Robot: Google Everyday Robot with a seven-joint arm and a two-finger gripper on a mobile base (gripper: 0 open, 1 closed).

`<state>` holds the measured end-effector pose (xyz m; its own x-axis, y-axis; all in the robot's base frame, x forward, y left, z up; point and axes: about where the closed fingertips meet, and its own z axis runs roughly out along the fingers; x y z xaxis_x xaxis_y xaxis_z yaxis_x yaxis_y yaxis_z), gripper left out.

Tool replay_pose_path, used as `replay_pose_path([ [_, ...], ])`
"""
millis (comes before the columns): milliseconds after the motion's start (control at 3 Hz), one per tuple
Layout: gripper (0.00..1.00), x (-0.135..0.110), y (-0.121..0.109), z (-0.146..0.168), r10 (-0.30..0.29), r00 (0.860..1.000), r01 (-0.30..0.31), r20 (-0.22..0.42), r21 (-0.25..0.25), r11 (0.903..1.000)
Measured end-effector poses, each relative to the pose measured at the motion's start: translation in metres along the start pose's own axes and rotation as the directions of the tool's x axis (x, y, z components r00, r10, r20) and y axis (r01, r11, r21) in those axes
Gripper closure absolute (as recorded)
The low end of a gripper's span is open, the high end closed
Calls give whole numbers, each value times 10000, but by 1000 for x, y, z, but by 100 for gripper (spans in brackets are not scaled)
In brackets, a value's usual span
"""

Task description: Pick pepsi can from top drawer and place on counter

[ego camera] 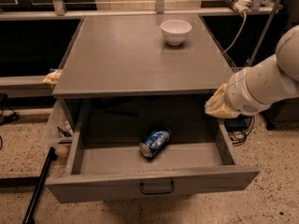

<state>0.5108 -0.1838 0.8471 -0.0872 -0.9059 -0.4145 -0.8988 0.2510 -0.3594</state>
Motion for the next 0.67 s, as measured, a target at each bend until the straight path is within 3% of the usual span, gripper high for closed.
replay_pose_path([
  [333,100,19,13,19,162,9997,-160,165,-138,9998],
  [667,81,29,21,41,405,9961,-384,784,-280,9989],
])
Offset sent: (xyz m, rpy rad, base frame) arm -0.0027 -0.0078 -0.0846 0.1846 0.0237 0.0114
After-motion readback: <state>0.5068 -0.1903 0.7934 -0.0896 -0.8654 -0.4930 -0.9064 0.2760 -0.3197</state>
